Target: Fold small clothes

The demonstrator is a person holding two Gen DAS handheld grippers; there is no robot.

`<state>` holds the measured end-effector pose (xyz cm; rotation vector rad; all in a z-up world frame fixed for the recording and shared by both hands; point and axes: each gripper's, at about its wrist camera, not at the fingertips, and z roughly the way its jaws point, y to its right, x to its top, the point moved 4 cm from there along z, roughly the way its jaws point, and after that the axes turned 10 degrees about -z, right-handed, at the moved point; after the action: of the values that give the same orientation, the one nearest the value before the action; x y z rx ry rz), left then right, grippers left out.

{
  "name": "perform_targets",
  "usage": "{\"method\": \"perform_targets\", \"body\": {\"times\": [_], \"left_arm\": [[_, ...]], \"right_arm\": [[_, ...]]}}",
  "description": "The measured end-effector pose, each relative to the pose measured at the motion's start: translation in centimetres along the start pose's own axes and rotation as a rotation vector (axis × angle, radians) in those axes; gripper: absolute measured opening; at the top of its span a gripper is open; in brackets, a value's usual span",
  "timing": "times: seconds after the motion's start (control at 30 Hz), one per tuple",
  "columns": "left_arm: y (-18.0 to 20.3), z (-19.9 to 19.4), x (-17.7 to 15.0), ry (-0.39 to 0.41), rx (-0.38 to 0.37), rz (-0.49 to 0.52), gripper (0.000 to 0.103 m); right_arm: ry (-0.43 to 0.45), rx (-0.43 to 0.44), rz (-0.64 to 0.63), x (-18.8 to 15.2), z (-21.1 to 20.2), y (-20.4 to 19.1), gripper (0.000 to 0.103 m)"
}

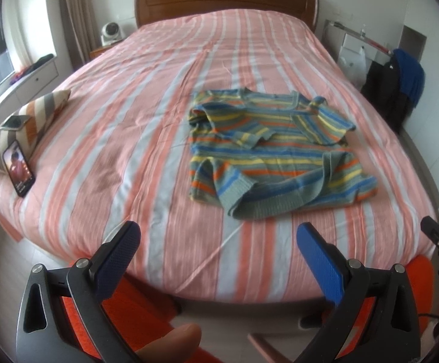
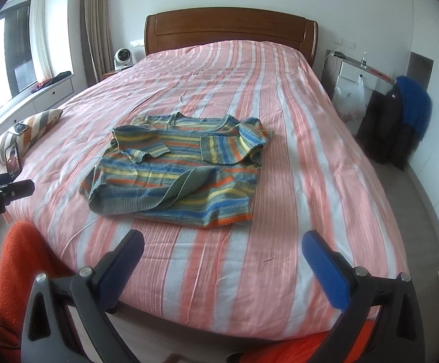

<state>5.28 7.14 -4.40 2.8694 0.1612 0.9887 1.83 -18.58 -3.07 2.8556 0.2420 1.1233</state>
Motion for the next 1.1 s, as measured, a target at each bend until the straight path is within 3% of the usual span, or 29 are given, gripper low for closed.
{"method": "perform_targets", "body": {"times": [1.1], "left_arm": [[1.1,-0.1,-0.8,-0.011,0.016,0.037,0.103]], "right_arm": [[-0.003,-0.045,-0.025,-0.4,-0.1,-0.2,0.103]]}}
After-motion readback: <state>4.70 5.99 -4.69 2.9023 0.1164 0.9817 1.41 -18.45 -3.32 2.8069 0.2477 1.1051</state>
